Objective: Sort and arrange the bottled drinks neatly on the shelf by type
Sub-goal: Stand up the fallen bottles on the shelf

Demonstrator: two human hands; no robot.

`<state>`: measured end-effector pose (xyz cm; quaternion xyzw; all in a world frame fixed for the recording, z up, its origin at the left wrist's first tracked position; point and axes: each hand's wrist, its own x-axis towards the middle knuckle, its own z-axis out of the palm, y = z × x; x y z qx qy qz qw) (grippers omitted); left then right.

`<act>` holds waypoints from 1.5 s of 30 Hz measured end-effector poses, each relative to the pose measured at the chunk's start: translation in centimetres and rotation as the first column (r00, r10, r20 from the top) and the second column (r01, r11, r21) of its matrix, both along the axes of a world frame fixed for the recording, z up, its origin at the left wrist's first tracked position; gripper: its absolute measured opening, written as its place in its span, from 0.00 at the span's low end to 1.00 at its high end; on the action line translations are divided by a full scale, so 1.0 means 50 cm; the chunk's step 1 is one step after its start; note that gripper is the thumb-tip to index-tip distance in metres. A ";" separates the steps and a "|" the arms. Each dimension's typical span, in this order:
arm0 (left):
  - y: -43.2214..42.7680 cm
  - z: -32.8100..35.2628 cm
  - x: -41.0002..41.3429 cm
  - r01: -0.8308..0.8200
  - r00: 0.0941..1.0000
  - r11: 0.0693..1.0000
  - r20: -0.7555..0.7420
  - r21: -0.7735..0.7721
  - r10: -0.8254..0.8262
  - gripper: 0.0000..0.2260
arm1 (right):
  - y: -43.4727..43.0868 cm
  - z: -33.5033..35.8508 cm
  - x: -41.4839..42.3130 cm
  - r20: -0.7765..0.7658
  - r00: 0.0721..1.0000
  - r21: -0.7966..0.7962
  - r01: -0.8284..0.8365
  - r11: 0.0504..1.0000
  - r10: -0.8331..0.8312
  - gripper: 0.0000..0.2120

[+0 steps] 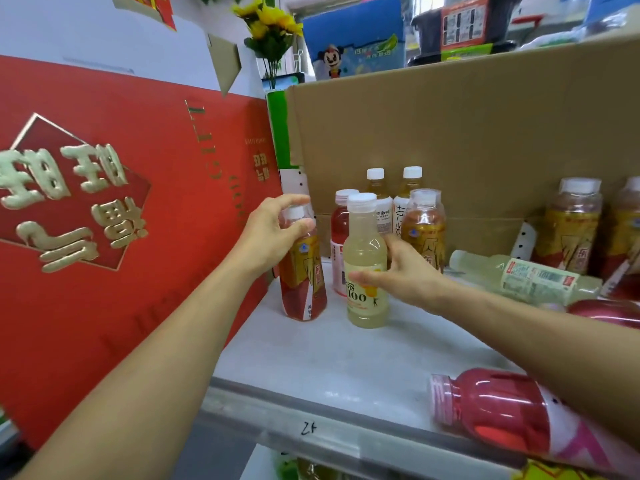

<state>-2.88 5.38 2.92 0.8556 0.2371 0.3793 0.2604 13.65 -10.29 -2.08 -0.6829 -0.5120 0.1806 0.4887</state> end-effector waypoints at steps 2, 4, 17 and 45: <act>-0.004 -0.002 0.005 0.022 1.000 1.000 0.007 -0.005 -0.022 0.17 | 0.002 -0.001 0.000 0.004 1.000 -0.014 0.011 1.000 -0.011 0.29; -0.011 -0.007 0.009 0.009 1.000 1.000 0.022 -0.017 -0.008 0.17 | -0.002 0.008 -0.004 0.028 1.000 -0.061 0.005 0.998 -0.004 0.26; -0.230 -0.099 -0.028 -0.006 0.985 0.999 0.172 -0.036 0.012 0.17 | -0.320 0.044 -0.015 0.468 0.884 -0.220 0.087 0.972 0.026 0.31; -0.343 0.018 0.030 0.094 0.995 0.987 -0.051 0.133 -0.088 0.12 | -0.427 -0.009 0.052 0.808 0.588 -0.281 0.441 0.852 -0.038 0.24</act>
